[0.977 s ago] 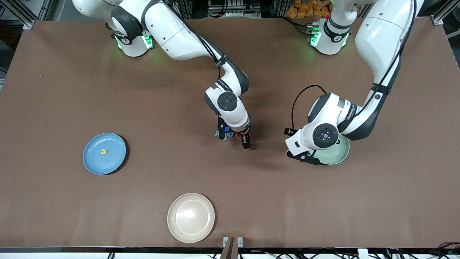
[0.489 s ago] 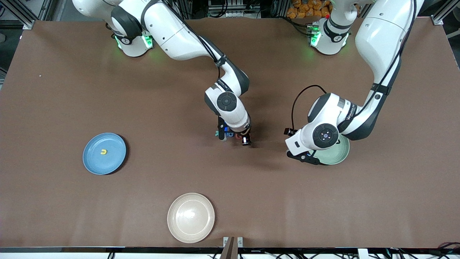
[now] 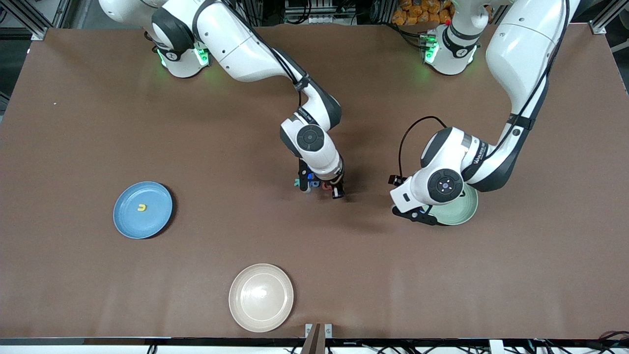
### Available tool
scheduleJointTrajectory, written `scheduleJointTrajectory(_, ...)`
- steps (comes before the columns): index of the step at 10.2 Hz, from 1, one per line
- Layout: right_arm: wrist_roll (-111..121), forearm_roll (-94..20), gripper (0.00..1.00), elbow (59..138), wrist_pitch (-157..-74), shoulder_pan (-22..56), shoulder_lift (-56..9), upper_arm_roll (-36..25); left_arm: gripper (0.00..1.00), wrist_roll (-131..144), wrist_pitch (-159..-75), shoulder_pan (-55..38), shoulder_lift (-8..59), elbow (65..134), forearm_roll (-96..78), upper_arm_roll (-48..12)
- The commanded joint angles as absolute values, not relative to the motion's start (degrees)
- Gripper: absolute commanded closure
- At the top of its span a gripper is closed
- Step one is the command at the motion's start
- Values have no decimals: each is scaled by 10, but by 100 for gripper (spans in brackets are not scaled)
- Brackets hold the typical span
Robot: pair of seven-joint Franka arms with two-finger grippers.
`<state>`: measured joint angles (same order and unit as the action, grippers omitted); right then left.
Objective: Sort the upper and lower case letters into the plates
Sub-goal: 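Position the right gripper above the pink w letter, then grasp the pink w with the right gripper while the left gripper reaches letters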
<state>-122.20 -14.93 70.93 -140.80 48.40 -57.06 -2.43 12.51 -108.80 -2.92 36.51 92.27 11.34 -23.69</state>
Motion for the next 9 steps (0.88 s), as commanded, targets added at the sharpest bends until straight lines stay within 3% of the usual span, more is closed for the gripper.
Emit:
scheduleJointTrajectory(1, -1160, -150, 100, 705, -1402, 474, -558, -26, 0, 133, -1086, -33, 368, 915, 105, -235)
scheduleJointTrajectory(6, -1002, -138, 100, 701, -1326, 382, -512, -30, 0, 120, -1122, -76, 371, 903, 113, -236)
scheduleJointTrajectory(9, -825, -100, 100, 710, -1233, 312, -483, -58, 0, 120, -1216, -130, 392, 896, 144, -236)
